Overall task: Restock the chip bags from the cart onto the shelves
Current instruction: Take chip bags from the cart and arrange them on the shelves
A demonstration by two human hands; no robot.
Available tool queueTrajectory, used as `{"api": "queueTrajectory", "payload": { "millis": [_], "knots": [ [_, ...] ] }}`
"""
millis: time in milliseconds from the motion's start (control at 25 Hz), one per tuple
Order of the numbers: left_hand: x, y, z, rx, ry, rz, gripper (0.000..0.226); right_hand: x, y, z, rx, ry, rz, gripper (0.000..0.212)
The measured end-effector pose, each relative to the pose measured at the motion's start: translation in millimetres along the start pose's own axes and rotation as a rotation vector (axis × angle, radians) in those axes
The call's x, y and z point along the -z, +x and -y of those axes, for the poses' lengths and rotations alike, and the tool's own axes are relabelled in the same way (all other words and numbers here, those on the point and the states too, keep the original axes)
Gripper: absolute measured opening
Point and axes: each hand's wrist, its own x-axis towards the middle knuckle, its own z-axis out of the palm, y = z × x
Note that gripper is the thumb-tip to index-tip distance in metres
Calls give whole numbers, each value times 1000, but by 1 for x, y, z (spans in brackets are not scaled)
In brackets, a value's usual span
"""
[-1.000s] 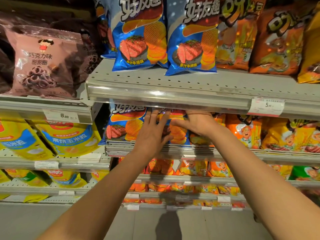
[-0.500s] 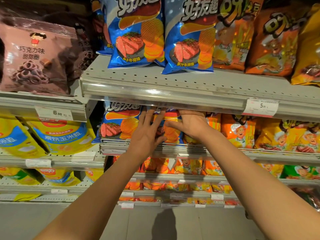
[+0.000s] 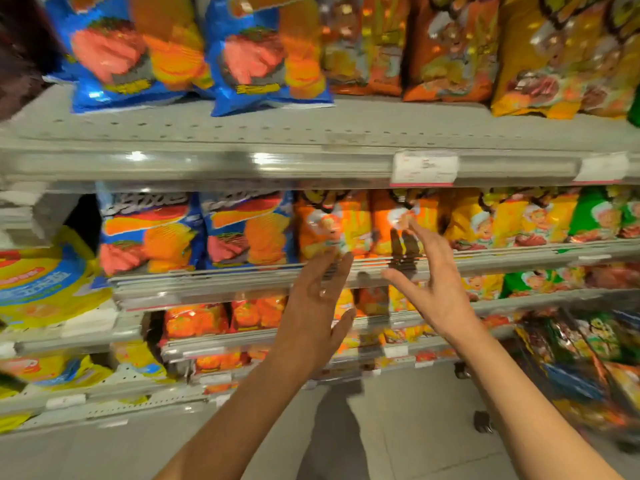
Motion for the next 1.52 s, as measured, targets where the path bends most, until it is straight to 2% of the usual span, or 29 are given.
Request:
{"api": "queueTrajectory", "payload": {
  "millis": [200, 360, 440, 560, 640, 920, 1160, 1320, 1440, 1520],
  "knots": [
    [-118, 45, -81, -44, -89, 218, 76, 106, -77, -127, -398, 131, -174, 69],
    [-237, 85, -178, -26, -208, 455, 71, 190, -144, -224, -633, 286, -306, 36],
    [-292, 100, -224, -76, -243, 606, 70, 224, -178, -265, -711, 358, -382, 24],
    [-364, 117, -286, -128, -344, 785, 75, 272, -218, -321, -820, 373, -462, 25],
    [-404, 126, -314, -150, -357, 838, 77, 301, -237, -356, -868, 388, -496, 25],
    [-551, 186, -354, -247, -296, 1068, 64, 359, -253, -457, -1053, 436, -598, 23],
    [-690, 251, -366, -120, -258, 1343, 61, 405, -227, -533, -1295, 456, -667, 33],
    [-757, 290, -367, -121, -143, 1457, 92, 430, -194, -581, -1397, 481, -686, 33],
    [-796, 304, -367, -139, -64, 1512, 70, 436, -170, -612, -1439, 491, -682, 36],
    [-816, 312, -367, -114, -46, 1533, 63, 443, -158, -638, -1463, 540, -635, 42]
  ]
}}
